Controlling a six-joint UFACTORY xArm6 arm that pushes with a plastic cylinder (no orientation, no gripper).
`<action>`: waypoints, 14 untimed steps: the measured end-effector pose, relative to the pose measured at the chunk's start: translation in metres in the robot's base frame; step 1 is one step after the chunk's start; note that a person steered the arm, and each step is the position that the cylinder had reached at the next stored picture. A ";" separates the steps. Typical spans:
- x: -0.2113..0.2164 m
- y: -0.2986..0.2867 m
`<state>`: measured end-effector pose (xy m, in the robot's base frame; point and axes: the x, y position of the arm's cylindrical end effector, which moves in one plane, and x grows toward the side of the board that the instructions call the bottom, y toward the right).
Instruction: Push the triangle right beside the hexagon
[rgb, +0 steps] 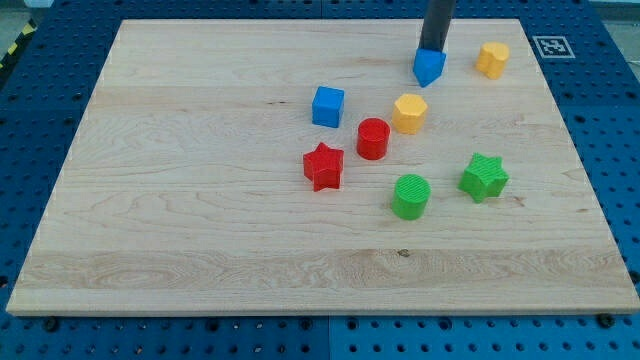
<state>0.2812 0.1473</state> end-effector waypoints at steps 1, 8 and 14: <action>0.005 0.000; 0.041 0.018; 0.044 -0.007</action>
<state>0.3253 0.1408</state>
